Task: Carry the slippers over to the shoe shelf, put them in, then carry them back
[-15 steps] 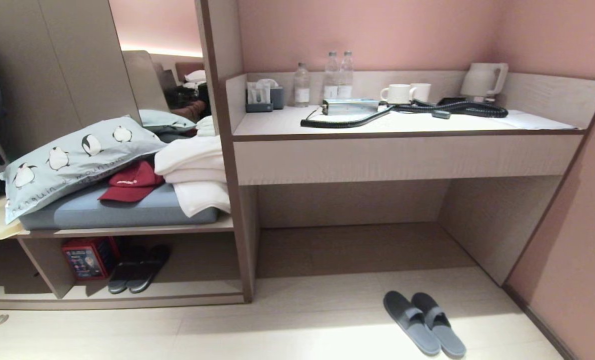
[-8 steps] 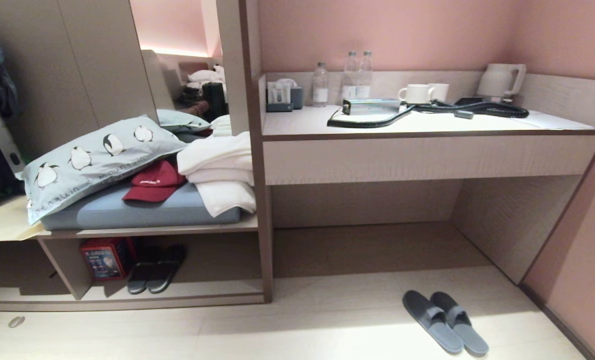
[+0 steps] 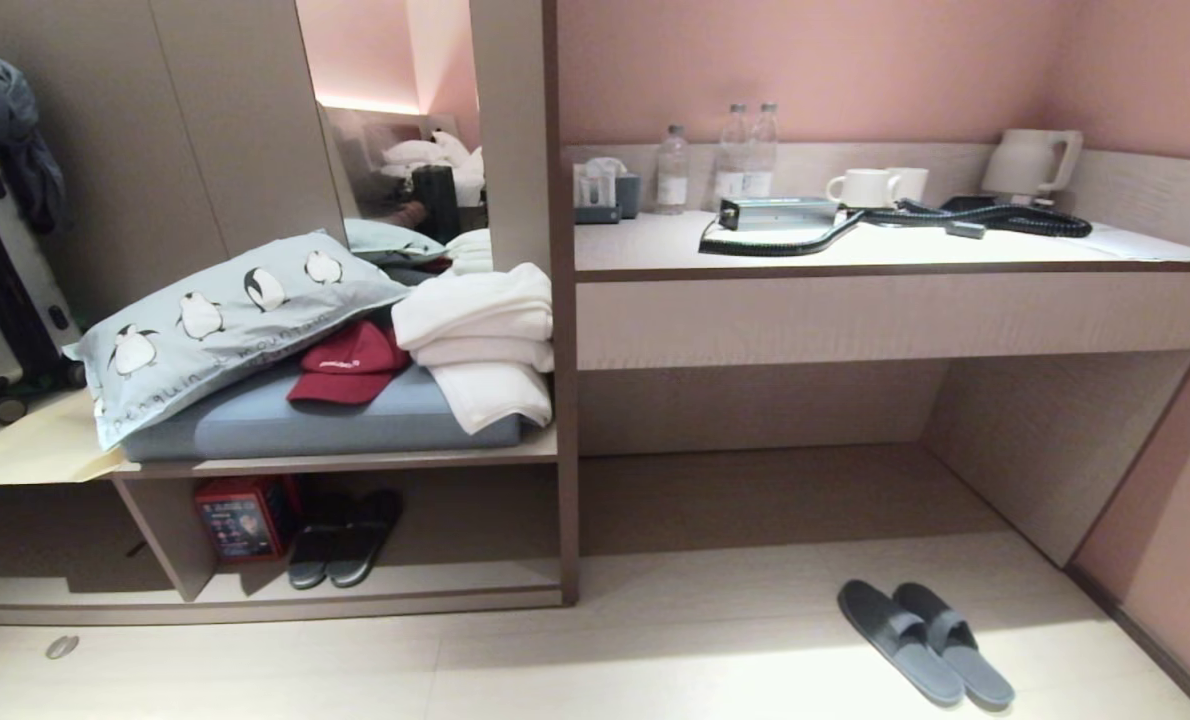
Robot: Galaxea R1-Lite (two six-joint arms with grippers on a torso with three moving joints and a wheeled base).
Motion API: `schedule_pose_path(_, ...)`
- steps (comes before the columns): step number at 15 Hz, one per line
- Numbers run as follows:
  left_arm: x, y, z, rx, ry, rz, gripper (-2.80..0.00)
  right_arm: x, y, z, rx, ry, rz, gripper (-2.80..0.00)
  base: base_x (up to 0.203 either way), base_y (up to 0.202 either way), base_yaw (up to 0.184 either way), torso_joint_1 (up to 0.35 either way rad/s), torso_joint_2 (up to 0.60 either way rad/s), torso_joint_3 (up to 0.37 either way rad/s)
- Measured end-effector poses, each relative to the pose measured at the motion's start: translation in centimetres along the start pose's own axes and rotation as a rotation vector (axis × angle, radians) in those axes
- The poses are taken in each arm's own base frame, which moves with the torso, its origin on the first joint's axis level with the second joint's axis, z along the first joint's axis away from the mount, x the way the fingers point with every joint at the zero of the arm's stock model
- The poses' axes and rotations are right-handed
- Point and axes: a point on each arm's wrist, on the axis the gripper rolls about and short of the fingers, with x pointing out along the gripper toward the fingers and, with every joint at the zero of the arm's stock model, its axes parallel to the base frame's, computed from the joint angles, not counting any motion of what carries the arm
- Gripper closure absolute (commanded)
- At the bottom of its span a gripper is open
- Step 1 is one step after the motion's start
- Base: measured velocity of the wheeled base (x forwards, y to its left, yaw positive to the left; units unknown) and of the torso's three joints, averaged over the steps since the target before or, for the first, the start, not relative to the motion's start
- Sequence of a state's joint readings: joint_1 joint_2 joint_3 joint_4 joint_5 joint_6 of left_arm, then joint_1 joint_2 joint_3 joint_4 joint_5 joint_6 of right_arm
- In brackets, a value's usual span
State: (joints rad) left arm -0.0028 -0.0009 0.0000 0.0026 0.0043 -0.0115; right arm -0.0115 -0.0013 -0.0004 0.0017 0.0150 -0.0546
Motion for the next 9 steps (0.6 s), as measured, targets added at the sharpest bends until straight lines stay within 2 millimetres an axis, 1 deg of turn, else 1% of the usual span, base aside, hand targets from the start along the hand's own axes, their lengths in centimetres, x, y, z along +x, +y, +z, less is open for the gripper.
schedule_pose_path(1, 0.00, 0.00, 0.00, 0.000, 0.000, 0.001, 0.00, 0.00, 0.00, -0.02, 0.000, 0.001, 0.000, 0.00, 0.000, 0.000, 0.000, 0.000, 0.00, 0.000)
schedule_pose_path(2, 0.00, 0.00, -0.01, -0.003, 0.001, 0.000, 0.00, 0.00, 0.00, -0.01, 0.000, 0.000, -0.001, 0.00, -0.140, -0.004, 0.016, 0.007, 0.00, -0.002)
schedule_pose_path(9, 0.00, 0.00, 0.00, -0.004, 0.000, 0.000, 0.00, 0.00, 0.00, 0.00, 0.000, 0.000, -0.001, 0.00, -0.195, 0.000, 0.003, 0.002, 0.00, 0.003)
